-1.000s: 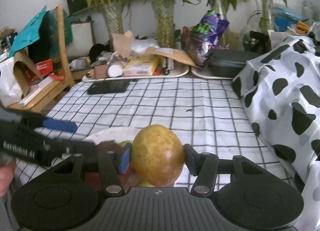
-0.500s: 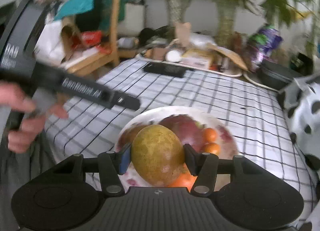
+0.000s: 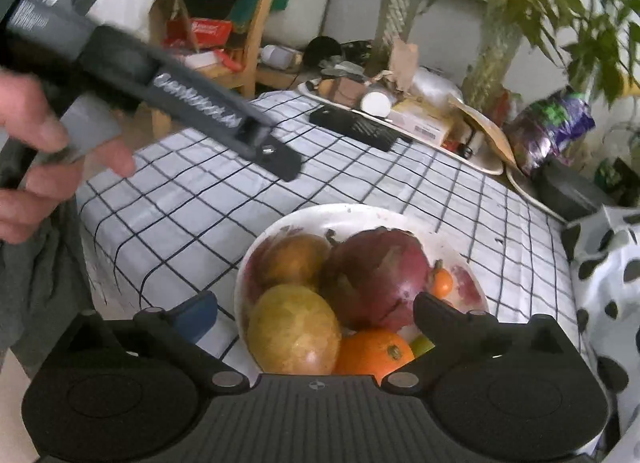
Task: Organize fruits
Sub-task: 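Open both tools to release the fruits and withdraw from the plate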
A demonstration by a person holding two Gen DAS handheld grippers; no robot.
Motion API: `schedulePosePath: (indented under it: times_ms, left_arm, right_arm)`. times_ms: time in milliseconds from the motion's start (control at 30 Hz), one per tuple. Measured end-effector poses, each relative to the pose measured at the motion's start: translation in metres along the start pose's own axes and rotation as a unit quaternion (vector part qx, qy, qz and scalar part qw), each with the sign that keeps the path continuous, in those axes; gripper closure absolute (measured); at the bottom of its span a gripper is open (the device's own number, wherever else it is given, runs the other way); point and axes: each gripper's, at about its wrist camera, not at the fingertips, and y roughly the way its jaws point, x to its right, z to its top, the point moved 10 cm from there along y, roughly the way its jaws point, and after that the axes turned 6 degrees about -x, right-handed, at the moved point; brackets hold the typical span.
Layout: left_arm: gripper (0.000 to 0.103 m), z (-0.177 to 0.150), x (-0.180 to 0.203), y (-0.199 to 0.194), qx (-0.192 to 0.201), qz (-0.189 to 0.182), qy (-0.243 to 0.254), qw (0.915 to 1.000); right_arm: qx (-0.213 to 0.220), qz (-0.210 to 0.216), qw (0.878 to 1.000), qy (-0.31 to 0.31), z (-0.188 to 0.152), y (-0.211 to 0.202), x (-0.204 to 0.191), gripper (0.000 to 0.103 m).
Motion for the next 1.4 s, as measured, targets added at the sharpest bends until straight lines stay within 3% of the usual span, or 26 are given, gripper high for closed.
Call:
schedulePosePath:
  times_ms: [367, 700, 867, 967, 1400]
  left_arm:
    - [0.019, -0.024, 0.022, -0.016, -0.012, 0.020, 0.037, 0.9990]
    - [0.019, -0.044, 0.035, -0.023, -0.037, 0.033, 0.053, 0.9973]
    - [0.014, -0.056, 0.043, -0.018, -0.065, 0.029, 0.070, 0.9950]
    - [0.000, -0.059, 0.042, -0.015, -0.071, 0.036, 0.072, 0.9942]
    - [0.000, -0.062, 0.038, -0.008, -0.087, 0.055, 0.074, 0.9920]
  right_arm:
    - [-0.028, -0.046, 0.994, 0.092, -0.016, -0.017, 0.030, 0.000]
    - [-0.103, -0.106, 0.974, 0.172, -0.052, -0.024, 0.050, 0.000]
    - [-0.120, -0.119, 0.967, 0.189, -0.062, -0.024, 0.056, 0.000]
    - [-0.125, -0.120, 0.966, 0.192, -0.065, -0.023, 0.057, 0.000]
    - [-0.139, -0.120, 0.963, 0.195, -0.067, -0.016, 0.059, 0.000]
